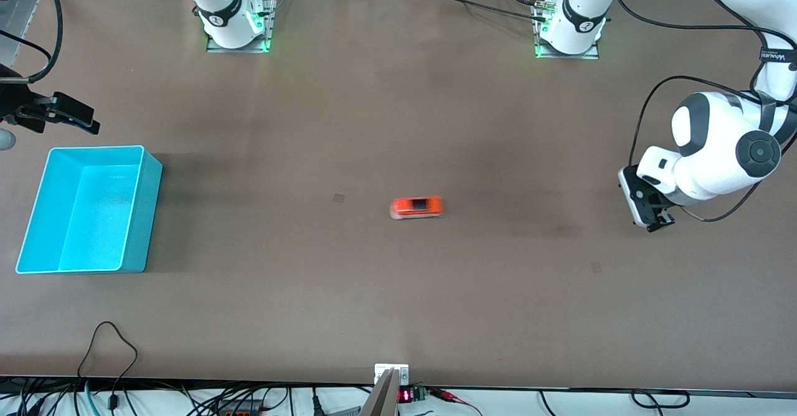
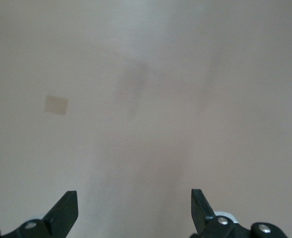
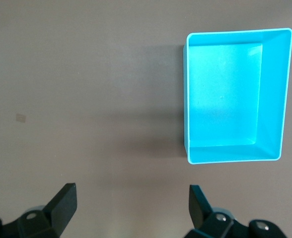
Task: Wind up bus and store in blue box
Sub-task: 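Open the left gripper and release the bus to drive toward the box, then reach the right gripper to the bus while the left gripper withdraws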
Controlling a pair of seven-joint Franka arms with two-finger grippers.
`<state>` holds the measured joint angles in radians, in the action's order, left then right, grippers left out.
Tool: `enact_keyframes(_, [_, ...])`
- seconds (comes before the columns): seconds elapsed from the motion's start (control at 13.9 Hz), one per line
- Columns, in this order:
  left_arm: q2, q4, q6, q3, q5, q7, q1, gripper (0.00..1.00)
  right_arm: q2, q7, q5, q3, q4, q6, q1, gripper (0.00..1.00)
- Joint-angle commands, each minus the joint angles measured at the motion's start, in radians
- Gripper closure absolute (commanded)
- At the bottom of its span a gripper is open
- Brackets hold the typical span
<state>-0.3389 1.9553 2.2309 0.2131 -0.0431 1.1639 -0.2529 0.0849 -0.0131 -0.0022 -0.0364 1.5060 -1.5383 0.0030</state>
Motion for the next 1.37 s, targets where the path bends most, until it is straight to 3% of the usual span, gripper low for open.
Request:
enact_keyframes(0.0, [-0.002, -0.051, 0.006, -0.006, 0.003, -0.295, 0.014, 0.0, 0.003, -0.005, 0.011, 0.001, -0.004, 0.014, -0.004, 0.0])
enact_keyframes(0.5, [0.006, -0.131, 0.0, -0.024, 0.009, -0.679, 0.015, 0.0, 0.032, -0.015, 0.01, 0.009, -0.003, 0.032, 0.037, 0.0])
enact_keyframes(0.86, [0.017, -0.165, -0.01, -0.056, 0.002, -0.702, 0.018, 0.0, 0.032, -0.007, 0.001, 0.009, -0.003, 0.044, 0.086, 0.0])
enact_keyframes(1.08, [0.041, -0.249, -0.098, -0.147, 0.005, -0.708, 0.104, 0.0, 0.053, -0.008, 0.002, 0.009, -0.003, 0.044, 0.083, 0.0])
enact_keyframes(1.29, [0.053, -0.326, -0.126, -0.152, 0.014, -0.879, 0.103, 0.0, 0.076, -0.05, 0.001, 0.01, 0.005, 0.047, 0.086, 0.0])
